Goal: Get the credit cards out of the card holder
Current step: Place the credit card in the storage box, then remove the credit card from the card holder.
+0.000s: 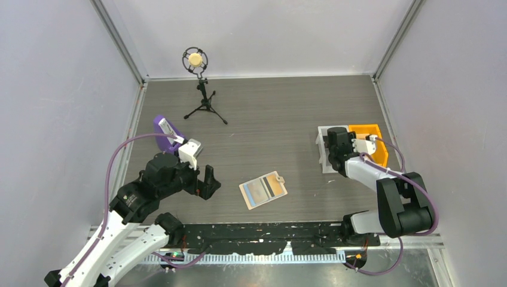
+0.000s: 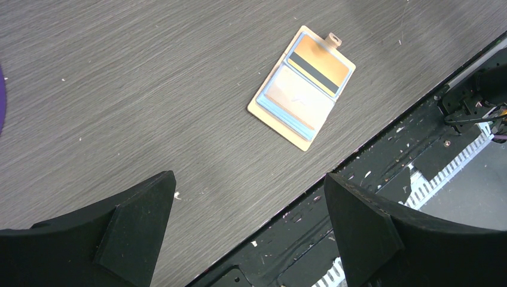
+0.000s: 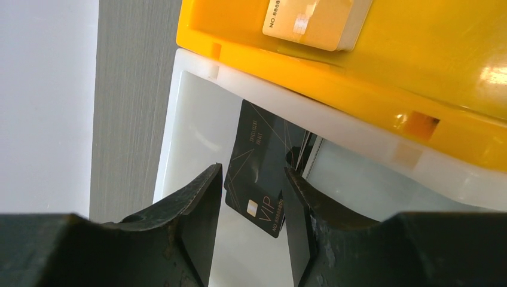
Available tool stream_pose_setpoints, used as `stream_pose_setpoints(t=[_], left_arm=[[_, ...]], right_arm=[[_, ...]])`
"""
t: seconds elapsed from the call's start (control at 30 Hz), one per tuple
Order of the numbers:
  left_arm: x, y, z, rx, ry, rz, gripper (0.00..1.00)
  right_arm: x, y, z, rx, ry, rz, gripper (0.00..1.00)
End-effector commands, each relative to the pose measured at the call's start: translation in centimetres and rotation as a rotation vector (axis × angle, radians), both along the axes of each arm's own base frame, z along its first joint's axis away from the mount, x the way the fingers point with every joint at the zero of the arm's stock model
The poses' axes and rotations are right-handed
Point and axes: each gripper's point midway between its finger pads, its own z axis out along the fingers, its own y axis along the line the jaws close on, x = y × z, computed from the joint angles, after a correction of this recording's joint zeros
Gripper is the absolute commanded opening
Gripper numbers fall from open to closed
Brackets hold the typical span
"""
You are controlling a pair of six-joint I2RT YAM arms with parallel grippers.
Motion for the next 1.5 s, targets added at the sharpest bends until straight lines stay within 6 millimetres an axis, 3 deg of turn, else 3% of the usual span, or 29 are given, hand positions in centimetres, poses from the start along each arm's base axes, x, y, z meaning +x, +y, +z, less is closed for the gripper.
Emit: stream_pose_setpoints(t=[0.0,0.13,0.4,0.5,0.53,0.67,0.87,1.07,1.27,1.37,1.47], left_arm=[[0.2,-0.2,0.3,-0.004,-0.022,-0.019,1.00],[0.2,-0.2,0.3,-0.003,-0.024,-0.017,1.00],[0.3,-0.3,0.0,-0.010,0.004,0.003,0.99],[0.2,-0.7,-0.1,-0.036,0.037,0.011,0.98],[0.0,-0.9,-0.2,-0.046,0.053,0.016,0.98],[-0.4,-1.7,-1.1,-0.096,0.123,0.027,0.96],[0.1,-2.8,-2.9,-0.185,0.180,0.086,0.94],[1.3,-3.3,-4.6,-0.235,0.200,0.161,0.93],[1.6,-4.2,-7.0,-0.287,0.264,0.197,0.86],[1.6,-4.7,-7.8,-0.323,0.289,0.200,0.83],[1.7,-4.5,-8.5,-0.328,0.292,0.227,0.82]], right_arm=[[1.0,-0.4,1.4,-0.025,-0.025,-0.011,0.49],[1.7,0.0,3.2,-0.057,-0.067,0.052,0.48],[2.5,1.8,11.0,-0.237,-0.168,0.311,0.50],[2.5,4.0,14.0,-0.321,-0.211,0.506,0.50],[2.3,4.3,14.1,-0.360,-0.194,0.557,0.50],[1.1,8.6,15.0,-0.354,-0.210,0.839,0.49],[-3.8,15.3,13.7,-0.390,-0.168,1.150,0.46],[-10.5,22.2,8.6,-0.304,-0.110,1.437,0.42],[-16.3,28.5,5.8,-0.258,-0.085,1.725,0.40],[-17.3,29.4,3.4,-0.345,0.036,1.755,0.43],[-18.1,30.2,3.1,-0.487,0.135,1.748,0.48]])
